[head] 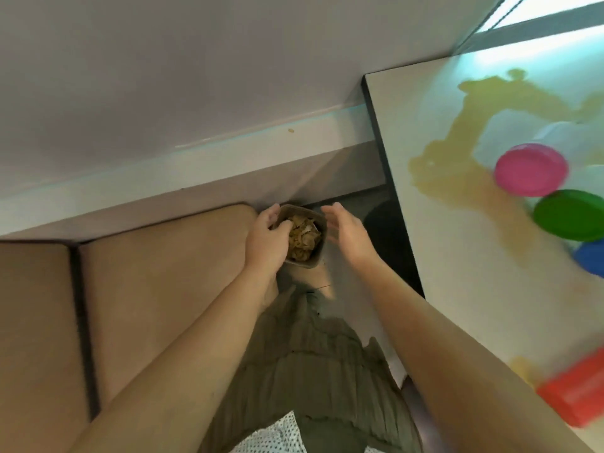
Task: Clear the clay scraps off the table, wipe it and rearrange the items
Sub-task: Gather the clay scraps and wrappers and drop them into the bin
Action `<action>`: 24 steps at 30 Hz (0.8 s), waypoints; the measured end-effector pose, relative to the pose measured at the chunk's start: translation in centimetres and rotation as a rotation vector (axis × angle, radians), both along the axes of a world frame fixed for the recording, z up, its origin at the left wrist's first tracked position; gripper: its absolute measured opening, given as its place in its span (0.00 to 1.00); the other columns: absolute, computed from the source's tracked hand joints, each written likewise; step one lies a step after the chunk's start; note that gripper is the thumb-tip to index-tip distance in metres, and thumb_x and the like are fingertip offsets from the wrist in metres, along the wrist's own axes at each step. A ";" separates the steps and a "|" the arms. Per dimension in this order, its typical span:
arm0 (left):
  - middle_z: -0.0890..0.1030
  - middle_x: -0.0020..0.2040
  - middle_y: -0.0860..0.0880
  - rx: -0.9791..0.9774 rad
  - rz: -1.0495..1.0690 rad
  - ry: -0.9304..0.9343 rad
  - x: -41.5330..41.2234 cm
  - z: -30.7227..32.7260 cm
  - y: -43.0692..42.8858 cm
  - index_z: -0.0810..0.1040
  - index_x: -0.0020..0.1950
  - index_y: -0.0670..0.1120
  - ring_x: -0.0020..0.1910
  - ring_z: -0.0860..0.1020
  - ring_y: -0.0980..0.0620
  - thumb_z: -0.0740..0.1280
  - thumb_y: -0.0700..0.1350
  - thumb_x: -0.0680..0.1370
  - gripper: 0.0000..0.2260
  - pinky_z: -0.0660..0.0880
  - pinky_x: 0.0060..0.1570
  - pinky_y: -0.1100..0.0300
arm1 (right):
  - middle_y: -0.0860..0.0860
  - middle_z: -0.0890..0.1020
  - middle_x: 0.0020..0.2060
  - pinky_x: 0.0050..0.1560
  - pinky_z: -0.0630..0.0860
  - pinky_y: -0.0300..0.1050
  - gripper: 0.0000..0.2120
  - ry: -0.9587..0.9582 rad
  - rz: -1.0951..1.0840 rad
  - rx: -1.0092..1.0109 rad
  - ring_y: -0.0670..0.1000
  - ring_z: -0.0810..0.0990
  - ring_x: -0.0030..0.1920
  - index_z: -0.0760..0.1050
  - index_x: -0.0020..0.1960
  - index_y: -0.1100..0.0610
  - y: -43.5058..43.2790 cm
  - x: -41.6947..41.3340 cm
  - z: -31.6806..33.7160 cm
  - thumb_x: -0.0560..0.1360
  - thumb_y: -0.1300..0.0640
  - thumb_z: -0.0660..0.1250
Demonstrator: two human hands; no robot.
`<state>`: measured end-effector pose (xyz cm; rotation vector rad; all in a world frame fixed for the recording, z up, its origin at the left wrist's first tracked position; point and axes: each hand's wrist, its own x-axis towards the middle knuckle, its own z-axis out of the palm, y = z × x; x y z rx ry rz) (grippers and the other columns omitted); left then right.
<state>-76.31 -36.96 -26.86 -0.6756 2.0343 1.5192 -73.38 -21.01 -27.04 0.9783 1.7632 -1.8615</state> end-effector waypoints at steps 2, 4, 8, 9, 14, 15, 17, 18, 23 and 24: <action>0.76 0.64 0.57 0.024 -0.014 0.045 0.9 4.2 0.5 0.73 0.74 0.58 0.66 0.76 0.54 0.68 0.46 0.81 0.21 0.76 0.67 0.51 | 0.47 0.79 0.63 0.58 0.70 0.36 0.19 0.078 0.018 0.001 0.45 0.76 0.64 0.77 0.66 0.49 0.5 1.2 4.9 0.87 0.45 0.51; 0.76 0.67 0.56 0.033 -0.047 0.079 2.0 8.2 1.3 0.73 0.74 0.58 0.65 0.77 0.54 0.68 0.45 0.82 0.21 0.78 0.60 0.58 | 0.47 0.78 0.65 0.57 0.70 0.32 0.21 0.140 0.010 -0.002 0.43 0.75 0.65 0.77 0.67 0.50 1.4 2.9 9.4 0.88 0.47 0.48; 0.76 0.67 0.58 0.038 -0.249 0.140 4.8 13.5 3.2 0.74 0.73 0.59 0.61 0.78 0.60 0.67 0.46 0.82 0.19 0.77 0.63 0.58 | 0.48 0.78 0.68 0.69 0.71 0.46 0.26 0.263 -0.134 0.076 0.47 0.73 0.71 0.80 0.64 0.50 4.2 7.7 15.0 0.84 0.40 0.48; 0.77 0.67 0.59 0.038 -0.317 0.152 5.6 14.4 4.0 0.74 0.73 0.59 0.60 0.78 0.60 0.67 0.46 0.82 0.19 0.77 0.64 0.56 | 0.48 0.79 0.67 0.69 0.71 0.48 0.26 0.277 -0.197 0.092 0.47 0.74 0.70 0.80 0.63 0.50 5.2 9.3 16.0 0.83 0.39 0.48; 0.77 0.67 0.58 0.067 -0.647 0.179 9.0 17.5 9.1 0.75 0.73 0.57 0.58 0.80 0.60 0.68 0.47 0.83 0.19 0.77 0.64 0.55 | 0.46 0.83 0.62 0.70 0.73 0.57 0.23 0.262 -0.452 0.177 0.47 0.77 0.67 0.82 0.59 0.48 9.5 16.9 19.1 0.87 0.46 0.48; 0.78 0.67 0.59 0.073 -0.716 0.177 9.5 18.0 10.3 0.75 0.73 0.57 0.58 0.79 0.60 0.67 0.47 0.83 0.18 0.77 0.64 0.55 | 0.45 0.83 0.61 0.69 0.75 0.56 0.22 0.250 -0.499 0.211 0.47 0.78 0.66 0.82 0.58 0.48 10.3 18.3 19.4 0.87 0.47 0.48; 0.78 0.66 0.61 0.067 -0.860 0.177 10.3 18.9 13.0 0.75 0.72 0.58 0.59 0.78 0.60 0.67 0.48 0.83 0.17 0.75 0.62 0.58 | 0.44 0.83 0.59 0.66 0.77 0.55 0.19 0.223 -0.576 0.306 0.45 0.80 0.63 0.82 0.57 0.47 11.9 21.2 20.0 0.87 0.47 0.52; 0.78 0.66 0.61 0.061 -0.929 0.179 10.7 19.2 14.3 0.75 0.72 0.58 0.58 0.78 0.61 0.67 0.49 0.83 0.17 0.74 0.60 0.60 | 0.44 0.84 0.57 0.64 0.79 0.54 0.16 0.200 -0.614 0.360 0.46 0.81 0.61 0.82 0.56 0.47 12.6 22.7 20.3 0.86 0.49 0.55; 0.78 0.65 0.60 0.072 -1.198 0.210 14.6 20.6 21.6 0.76 0.71 0.59 0.58 0.79 0.60 0.67 0.49 0.83 0.17 0.76 0.64 0.54 | 0.46 0.84 0.49 0.56 0.81 0.55 0.11 0.027 -0.779 0.583 0.50 0.82 0.51 0.82 0.53 0.47 16.9 31.3 20.3 0.81 0.58 0.63; 0.79 0.64 0.60 0.067 -1.240 0.210 15.5 20.7 22.9 0.76 0.71 0.59 0.57 0.79 0.59 0.67 0.49 0.82 0.17 0.77 0.64 0.53 | 0.46 0.83 0.51 0.57 0.80 0.52 0.10 -0.007 -0.757 0.638 0.47 0.82 0.51 0.82 0.54 0.48 17.6 32.9 20.1 0.81 0.59 0.64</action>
